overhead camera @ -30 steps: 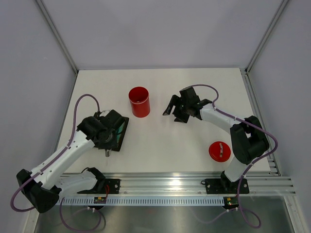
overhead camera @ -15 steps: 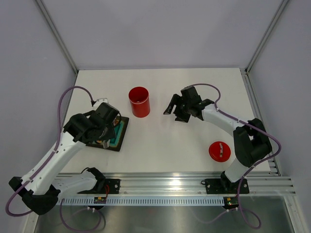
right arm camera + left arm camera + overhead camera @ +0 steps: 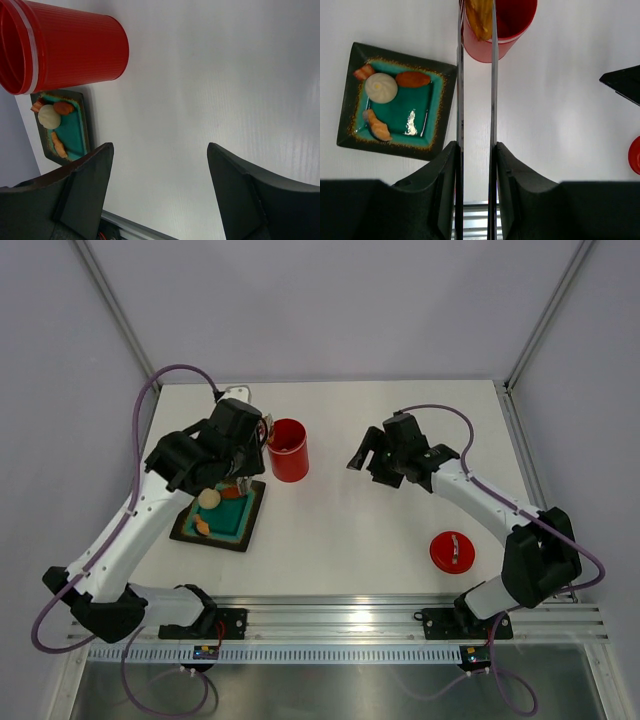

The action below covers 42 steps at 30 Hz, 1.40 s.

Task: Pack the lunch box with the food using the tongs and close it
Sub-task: Place the fake food in the packing box.

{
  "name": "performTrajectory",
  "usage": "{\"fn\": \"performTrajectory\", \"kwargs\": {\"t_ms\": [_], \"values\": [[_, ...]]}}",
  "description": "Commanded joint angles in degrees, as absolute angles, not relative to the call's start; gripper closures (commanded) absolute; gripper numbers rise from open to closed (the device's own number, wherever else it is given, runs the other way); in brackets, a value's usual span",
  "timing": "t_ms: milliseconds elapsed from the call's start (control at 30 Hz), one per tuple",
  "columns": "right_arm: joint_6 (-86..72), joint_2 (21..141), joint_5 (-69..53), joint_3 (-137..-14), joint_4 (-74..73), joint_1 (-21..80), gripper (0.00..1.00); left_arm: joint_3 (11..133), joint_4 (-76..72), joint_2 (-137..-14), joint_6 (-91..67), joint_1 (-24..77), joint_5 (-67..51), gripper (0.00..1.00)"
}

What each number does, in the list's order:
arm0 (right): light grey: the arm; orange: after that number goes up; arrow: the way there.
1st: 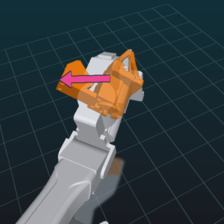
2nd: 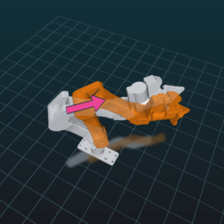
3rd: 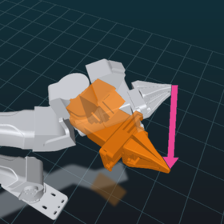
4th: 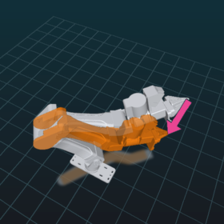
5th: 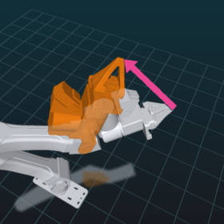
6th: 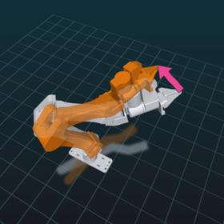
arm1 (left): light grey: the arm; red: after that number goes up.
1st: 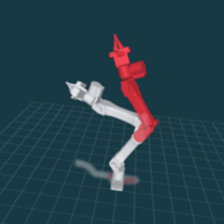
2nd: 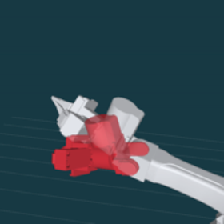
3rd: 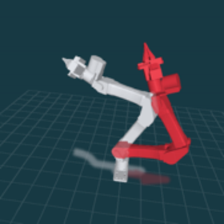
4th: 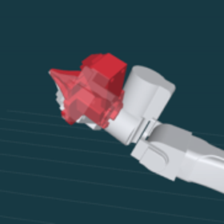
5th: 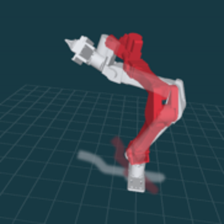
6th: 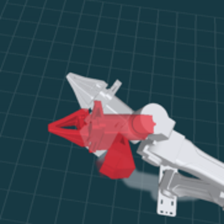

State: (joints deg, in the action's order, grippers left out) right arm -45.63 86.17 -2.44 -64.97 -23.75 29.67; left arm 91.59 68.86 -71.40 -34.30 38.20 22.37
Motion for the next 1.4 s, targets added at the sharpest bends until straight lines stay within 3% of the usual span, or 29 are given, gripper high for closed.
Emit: {"fn": "performTrajectory", "kwargs": {"t_ms": [0, 333, 500, 633, 1367], "values": [[-45.26, 83.41, -0.26, -64.43, -24.26, 29.71, 0.16, 95.0, 61.18, -74.87, -30.41, 38.32, 20.83, 1.0], [-44.91, 82.27, -0.35, -62.75, -24.43, 29.18, 0.16, 92.21, 54.84, -80.59, -29.79, 35.95, 18.63, 1.0], [-44.47, 82.35, -0.26, -62.58, -24.43, 28.74, 0.16, 90.0, 54.58, -81.04, -30.41, 35.6, 18.11, 0.78], [-44.47, 82.97, -0.44, -62.93, -24.08, 28.56, 0.16, 88.25, 54.14, -80.6, -30.5, 35.68, 17.23, 0.67], [-44.21, 85.08, -0.88, -64.07, -24.26, 28.39, 0.15, 85.87, 53.26, -81.12, -29.88, 35.68, 15.47, 0.64]]}}
